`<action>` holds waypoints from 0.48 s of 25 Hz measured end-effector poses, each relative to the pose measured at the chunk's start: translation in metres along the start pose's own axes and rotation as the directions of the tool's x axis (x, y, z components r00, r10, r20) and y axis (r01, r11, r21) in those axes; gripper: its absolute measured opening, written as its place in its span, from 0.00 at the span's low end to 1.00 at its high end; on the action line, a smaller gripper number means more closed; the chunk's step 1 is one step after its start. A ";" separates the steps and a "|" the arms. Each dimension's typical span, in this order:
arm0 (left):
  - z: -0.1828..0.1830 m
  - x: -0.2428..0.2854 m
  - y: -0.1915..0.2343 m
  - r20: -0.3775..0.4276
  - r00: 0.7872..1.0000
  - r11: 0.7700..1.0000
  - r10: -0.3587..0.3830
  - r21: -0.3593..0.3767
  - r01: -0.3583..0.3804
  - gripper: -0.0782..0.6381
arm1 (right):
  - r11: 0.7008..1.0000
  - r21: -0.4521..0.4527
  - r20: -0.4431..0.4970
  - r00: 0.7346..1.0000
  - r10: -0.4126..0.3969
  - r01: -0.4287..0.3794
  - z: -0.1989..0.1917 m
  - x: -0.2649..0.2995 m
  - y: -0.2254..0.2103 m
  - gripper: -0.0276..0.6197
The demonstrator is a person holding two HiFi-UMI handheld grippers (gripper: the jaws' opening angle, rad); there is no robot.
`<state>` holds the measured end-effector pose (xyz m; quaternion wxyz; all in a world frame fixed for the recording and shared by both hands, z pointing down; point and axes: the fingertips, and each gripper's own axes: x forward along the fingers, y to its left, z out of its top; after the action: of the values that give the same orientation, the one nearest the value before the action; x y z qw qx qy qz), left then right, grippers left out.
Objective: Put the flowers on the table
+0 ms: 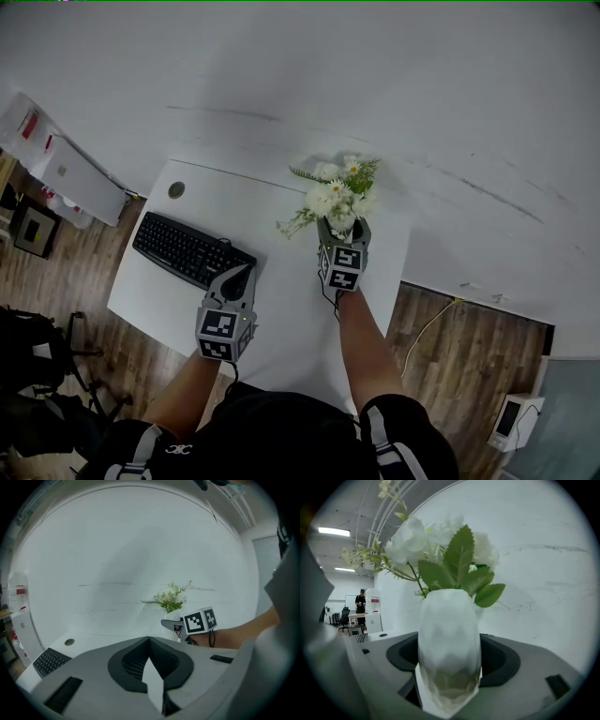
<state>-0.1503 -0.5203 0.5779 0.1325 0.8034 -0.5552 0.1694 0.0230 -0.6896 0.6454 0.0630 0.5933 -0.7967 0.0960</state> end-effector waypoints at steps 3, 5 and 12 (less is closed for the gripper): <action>-0.001 0.001 0.003 -0.004 1.000 1.000 -0.007 0.002 0.007 0.11 | 1.000 -0.019 0.012 1.000 -0.008 0.008 -0.001 -0.001 0.005 0.61; -0.003 0.002 0.002 -0.007 1.000 1.000 -0.013 0.004 0.013 0.11 | 0.999 -0.034 0.019 1.000 -0.013 0.014 -0.002 -0.004 0.008 0.61; -0.007 0.001 0.004 -0.013 1.000 1.000 -0.013 -0.005 0.013 0.11 | 0.999 -0.032 0.012 1.000 -0.026 0.026 -0.004 -0.008 0.008 0.62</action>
<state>-0.1543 -0.5199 0.5847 0.1393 0.8055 -0.5495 0.1725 0.0176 -0.6794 0.6467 0.0691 0.6031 -0.7907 0.0791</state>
